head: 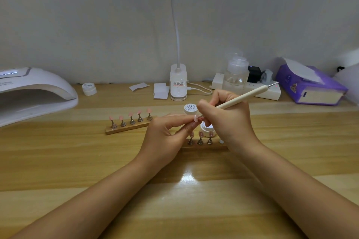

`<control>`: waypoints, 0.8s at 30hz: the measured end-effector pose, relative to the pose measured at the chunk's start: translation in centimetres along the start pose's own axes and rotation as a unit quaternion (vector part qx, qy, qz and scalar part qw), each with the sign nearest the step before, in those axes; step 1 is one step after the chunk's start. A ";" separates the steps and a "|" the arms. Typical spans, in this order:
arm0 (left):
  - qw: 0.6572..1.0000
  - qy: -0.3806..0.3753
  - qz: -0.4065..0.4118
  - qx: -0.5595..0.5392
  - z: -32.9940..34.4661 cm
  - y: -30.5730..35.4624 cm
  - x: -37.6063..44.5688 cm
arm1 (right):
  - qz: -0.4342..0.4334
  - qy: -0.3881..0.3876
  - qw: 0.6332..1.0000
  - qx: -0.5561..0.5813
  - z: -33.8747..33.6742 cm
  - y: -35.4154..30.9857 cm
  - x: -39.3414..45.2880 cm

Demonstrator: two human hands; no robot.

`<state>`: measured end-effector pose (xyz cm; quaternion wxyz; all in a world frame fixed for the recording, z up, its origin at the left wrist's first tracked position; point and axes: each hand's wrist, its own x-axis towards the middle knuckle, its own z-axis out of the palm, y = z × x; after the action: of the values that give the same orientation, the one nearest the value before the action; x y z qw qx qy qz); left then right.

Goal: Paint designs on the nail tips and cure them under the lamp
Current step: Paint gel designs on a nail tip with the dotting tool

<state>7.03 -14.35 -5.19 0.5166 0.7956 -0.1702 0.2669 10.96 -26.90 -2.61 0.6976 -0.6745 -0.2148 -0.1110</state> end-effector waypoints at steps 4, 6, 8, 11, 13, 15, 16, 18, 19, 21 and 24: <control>1.000 0.003 0.004 -0.001 0.0 0.0 0.0 | 0.000 0.001 1.000 0.002 0.1 -0.1 0.0; 1.000 0.004 0.006 -0.001 0.0 -0.1 0.0 | -0.002 0.000 1.000 0.003 0.1 -0.1 0.0; 1.000 0.003 0.005 -0.002 0.1 -0.1 0.0 | -0.002 0.000 1.000 0.004 0.1 0.0 0.0; 1.000 0.002 0.003 -0.001 0.1 -0.1 0.0 | -0.002 -0.001 1.000 0.006 0.1 0.0 0.0; 1.000 0.001 0.004 0.000 0.0 -0.2 0.0 | -0.003 -0.004 1.000 0.005 0.1 0.0 -0.1; 1.000 0.000 0.005 0.001 0.0 -0.2 0.0 | -0.005 -0.007 1.000 0.005 0.1 0.0 -0.1; 1.000 -0.001 0.007 0.000 0.0 -0.2 0.0 | -0.005 -0.008 1.000 0.006 0.1 0.0 -0.1; 1.000 -0.003 0.011 0.001 0.0 -0.1 0.0 | -0.005 -0.007 1.000 0.007 0.1 0.0 0.0; 1.000 -0.003 0.013 0.001 0.0 -0.1 0.0 | -0.004 -0.006 1.000 0.008 0.1 0.0 0.0; 1.000 -0.001 0.013 0.001 0.0 -0.1 0.0 | -0.002 -0.004 1.000 0.008 0.1 0.0 0.0; 1.000 0.000 0.012 0.002 0.0 -0.2 0.0 | -0.002 -0.003 1.000 0.008 0.1 0.0 -0.1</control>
<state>7.13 -14.29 -5.30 0.5119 0.7945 -0.1789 0.2733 10.88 -26.82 -2.65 0.7022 -0.6686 -0.2192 -0.1087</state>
